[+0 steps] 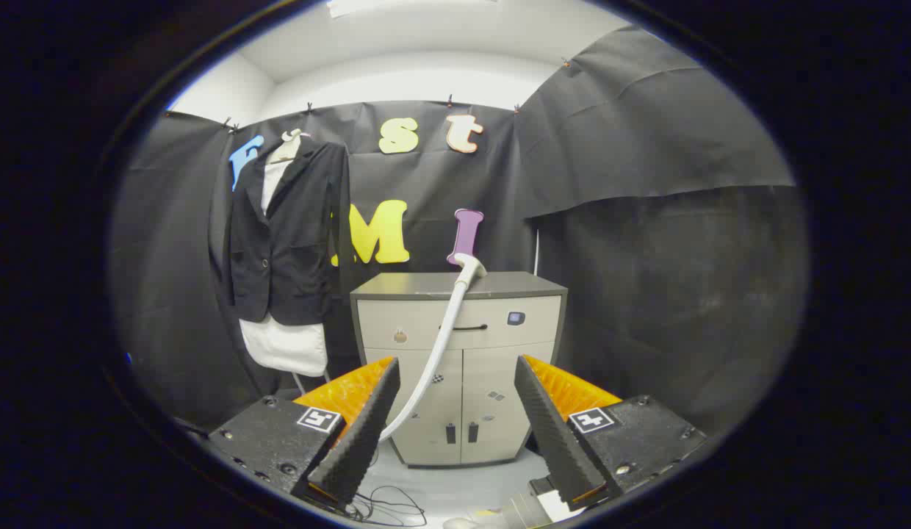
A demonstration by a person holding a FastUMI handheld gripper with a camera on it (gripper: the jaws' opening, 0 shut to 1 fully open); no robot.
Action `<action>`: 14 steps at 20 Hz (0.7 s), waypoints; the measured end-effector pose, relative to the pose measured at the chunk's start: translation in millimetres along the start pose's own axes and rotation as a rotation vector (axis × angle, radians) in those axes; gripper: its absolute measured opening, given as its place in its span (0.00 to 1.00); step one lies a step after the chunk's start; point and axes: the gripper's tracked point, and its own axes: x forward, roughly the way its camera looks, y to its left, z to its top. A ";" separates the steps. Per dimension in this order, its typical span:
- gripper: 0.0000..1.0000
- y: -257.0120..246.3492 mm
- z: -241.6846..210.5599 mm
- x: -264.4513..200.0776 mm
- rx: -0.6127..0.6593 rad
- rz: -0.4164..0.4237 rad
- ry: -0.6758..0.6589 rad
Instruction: Iron the clothes twice with a garment steamer, once on the left side and once on the right side.
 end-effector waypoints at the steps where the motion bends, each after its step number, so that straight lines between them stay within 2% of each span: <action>1: 0.98 2.2 0.8 1.1 0.002 0.001 0.000; 14: 0.98 16.2 -8.3 2.8 -0.005 -0.013 0.019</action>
